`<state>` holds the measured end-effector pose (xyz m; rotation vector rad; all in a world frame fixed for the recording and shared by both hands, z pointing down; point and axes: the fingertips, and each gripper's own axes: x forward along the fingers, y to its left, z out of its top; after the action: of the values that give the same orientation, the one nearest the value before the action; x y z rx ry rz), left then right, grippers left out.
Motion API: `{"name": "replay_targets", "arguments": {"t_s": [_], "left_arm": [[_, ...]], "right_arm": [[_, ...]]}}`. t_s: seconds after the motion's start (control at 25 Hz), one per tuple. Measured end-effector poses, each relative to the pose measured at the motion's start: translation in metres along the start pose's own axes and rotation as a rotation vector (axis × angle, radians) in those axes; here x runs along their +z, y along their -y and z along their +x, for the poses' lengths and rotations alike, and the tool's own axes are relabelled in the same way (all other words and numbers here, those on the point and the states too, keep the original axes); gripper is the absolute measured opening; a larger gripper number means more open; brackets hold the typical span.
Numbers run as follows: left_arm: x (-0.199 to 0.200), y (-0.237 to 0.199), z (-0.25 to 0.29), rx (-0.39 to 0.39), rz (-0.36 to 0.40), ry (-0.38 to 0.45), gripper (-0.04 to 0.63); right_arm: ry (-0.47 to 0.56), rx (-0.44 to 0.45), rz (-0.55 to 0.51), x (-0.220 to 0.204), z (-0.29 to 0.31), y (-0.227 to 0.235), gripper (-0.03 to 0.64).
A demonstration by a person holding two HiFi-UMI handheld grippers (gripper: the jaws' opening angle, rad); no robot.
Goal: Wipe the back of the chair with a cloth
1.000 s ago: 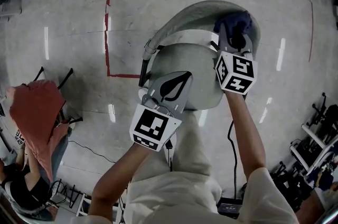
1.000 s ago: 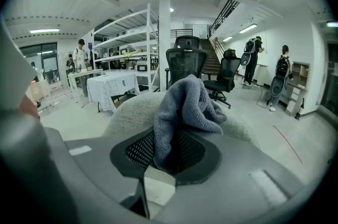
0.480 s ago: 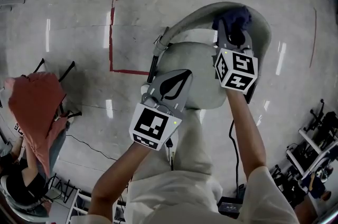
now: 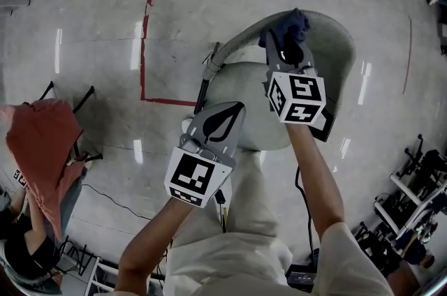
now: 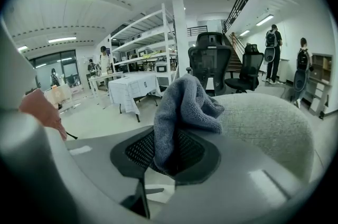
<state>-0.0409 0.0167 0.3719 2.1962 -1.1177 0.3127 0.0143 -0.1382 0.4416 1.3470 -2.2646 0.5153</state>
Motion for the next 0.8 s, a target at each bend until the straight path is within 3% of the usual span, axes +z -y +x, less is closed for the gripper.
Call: {"name": "replay_targets", "arguments": {"t_s": [0.4,0.8], "left_arm": [[-0.016,-0.005,-0.021,0.015,-0.011,-0.016,0.000],[-0.021,0.014,-0.011,-0.010,0.013,-0.019,0.000]], "right_arm": [[0.040,0.007,0.035,-0.008,-0.023,-0.008,0.107],[0.074,-0.099,0.078,-0.028,-0.065,0.020,0.109]]}}
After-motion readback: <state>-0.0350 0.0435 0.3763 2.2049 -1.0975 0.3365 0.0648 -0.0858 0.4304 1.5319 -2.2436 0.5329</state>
